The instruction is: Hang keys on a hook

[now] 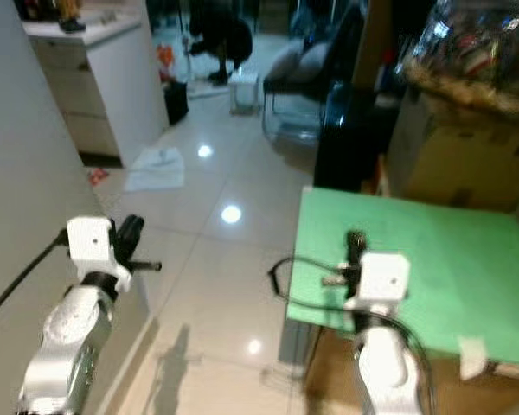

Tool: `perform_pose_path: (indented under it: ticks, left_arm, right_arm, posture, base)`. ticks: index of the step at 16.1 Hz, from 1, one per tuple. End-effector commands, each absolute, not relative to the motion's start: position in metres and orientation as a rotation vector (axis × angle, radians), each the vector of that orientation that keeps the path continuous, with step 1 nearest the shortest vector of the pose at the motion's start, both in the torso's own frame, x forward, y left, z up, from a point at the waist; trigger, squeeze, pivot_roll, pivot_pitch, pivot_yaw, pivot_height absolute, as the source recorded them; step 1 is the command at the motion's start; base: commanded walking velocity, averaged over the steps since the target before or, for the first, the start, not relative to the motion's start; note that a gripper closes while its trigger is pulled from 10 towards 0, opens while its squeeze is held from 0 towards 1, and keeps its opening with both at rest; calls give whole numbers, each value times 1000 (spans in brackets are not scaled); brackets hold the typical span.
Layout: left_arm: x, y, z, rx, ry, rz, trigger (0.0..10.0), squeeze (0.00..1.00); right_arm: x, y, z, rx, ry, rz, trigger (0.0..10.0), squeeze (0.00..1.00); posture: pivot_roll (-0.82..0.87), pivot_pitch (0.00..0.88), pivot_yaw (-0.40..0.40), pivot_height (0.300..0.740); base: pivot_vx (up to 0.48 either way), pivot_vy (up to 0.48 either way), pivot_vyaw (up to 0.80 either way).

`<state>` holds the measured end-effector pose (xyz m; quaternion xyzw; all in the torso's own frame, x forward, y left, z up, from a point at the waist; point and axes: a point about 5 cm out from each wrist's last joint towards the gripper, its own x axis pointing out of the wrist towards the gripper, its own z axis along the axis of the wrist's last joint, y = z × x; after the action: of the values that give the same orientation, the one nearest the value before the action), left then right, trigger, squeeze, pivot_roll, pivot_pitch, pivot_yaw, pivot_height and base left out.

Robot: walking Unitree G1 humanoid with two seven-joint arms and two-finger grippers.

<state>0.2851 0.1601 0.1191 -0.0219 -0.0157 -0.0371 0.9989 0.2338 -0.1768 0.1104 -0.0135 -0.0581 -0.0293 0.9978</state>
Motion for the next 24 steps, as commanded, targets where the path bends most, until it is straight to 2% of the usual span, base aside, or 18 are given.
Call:
perform_pose_path:
  ticks: [1,3,5,9,12,18,19,24]
  left_arm:
    - [279,167,110,-64,3,-42,10000,1000]
    - [278,161,110,-66,-5,-63,10000,1000]
    - [276,161,106,-20,33,-53,10000,1000]
    - [272,156,97,-49,73,-59,10000,1000]
    - [274,163,96,-78,82,-17,10000,1000]
    - [278,164,99,1,62,4,10000,1000]
    - [280,166,99,18,65,-25,10000,0]
    - [291,170,102,12,78,2,10000,0]
  right_arm:
    - [239,-177,111,-9,-117,-54,0,0]
    - [247,-176,105,-26,-102,-33,0,0]
    - [254,-177,103,-20,-90,-21,0,0]
    - [264,-174,100,1,-72,12,0,0]
    - [271,-177,95,7,-45,-2,0,0]
    - [279,-171,90,29,-30,29,0,0]
    - [274,-171,85,27,-12,38,0,0]
    - [276,-161,77,55,29,110,0,0]
  posture:
    - [-127,0,28,740]
    - [-92,0,-7,740]
    - [-89,0,-10,740]
    - [-86,0,-15,740]
    - [-80,0,-10,740]
    - [-76,0,-9,740]
    - [-73,0,-8,740]
    - [-71,0,-1,740]
  base:
    - [0,0,0]
    - [0,0,0]
    - [0,0,0]
    - [0,0,0]
    - [0,-480,758]
    - [0,-480,700]
    - [0,-480,669]
    - [0,-96,605]
